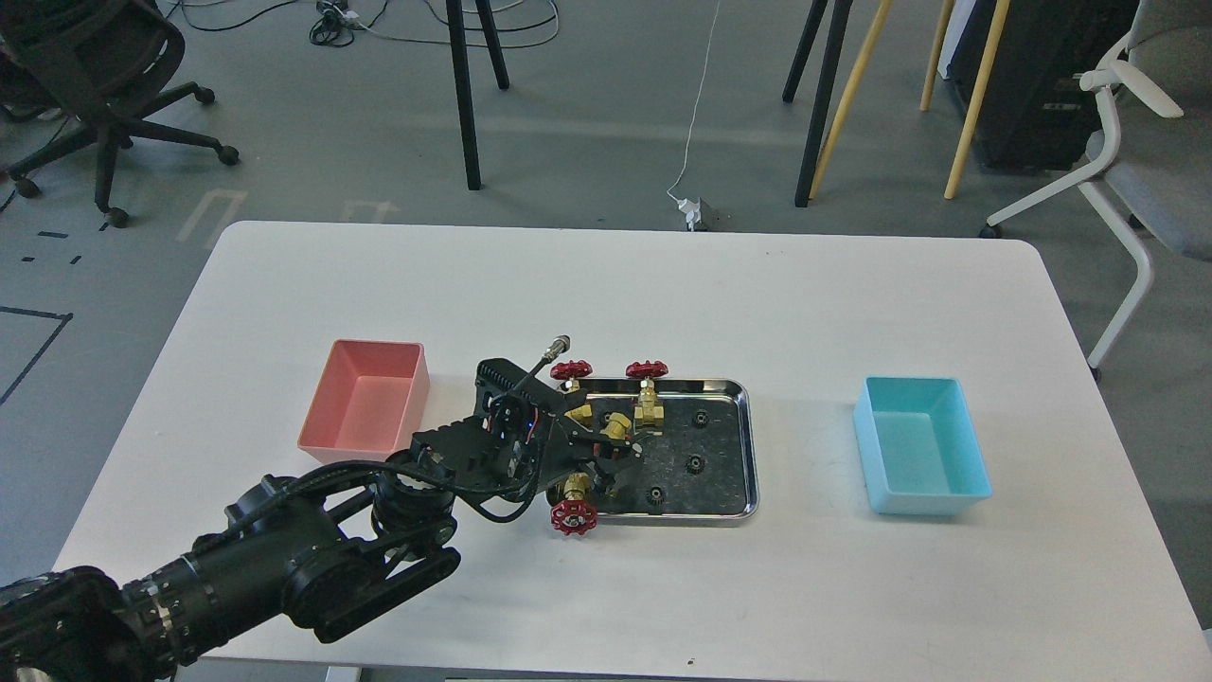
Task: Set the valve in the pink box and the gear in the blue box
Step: 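Lower the left gripper and grasp the brass valve with red handle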
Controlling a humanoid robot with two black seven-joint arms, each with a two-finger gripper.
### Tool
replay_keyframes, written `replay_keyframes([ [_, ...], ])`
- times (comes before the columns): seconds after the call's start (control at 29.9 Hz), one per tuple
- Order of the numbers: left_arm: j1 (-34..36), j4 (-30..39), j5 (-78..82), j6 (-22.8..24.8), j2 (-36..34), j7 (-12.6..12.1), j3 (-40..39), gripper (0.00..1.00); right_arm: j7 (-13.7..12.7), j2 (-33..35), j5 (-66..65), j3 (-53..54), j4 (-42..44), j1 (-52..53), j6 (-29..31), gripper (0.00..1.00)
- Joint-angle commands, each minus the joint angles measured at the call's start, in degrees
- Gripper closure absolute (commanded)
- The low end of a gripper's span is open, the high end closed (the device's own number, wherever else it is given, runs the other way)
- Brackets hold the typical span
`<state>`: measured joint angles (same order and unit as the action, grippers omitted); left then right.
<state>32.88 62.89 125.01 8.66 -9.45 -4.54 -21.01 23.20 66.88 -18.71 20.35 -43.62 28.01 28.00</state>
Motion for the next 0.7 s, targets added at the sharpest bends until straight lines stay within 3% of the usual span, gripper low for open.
replay_keyframes([
  [0.0,0.0,0.0,0.0,0.2,0.4,0.1,0.0,0.1,0.0,0.0,0.0,-0.1,0.0,0.0,0.0,0.02],
  [0.3,-0.5,0.0,0.0,0.9,0.8,-0.9,0.2,0.42,0.0,-0.9,0.0,-0.3,1.5,0.1,0.0,0.01],
  [0.67,-0.6,0.7,0.0,2.5,0.5,-1.7,0.1,0.64,0.0,-0.9,-0.1,-0.4,1.5,0.2,0.0,0.01],
])
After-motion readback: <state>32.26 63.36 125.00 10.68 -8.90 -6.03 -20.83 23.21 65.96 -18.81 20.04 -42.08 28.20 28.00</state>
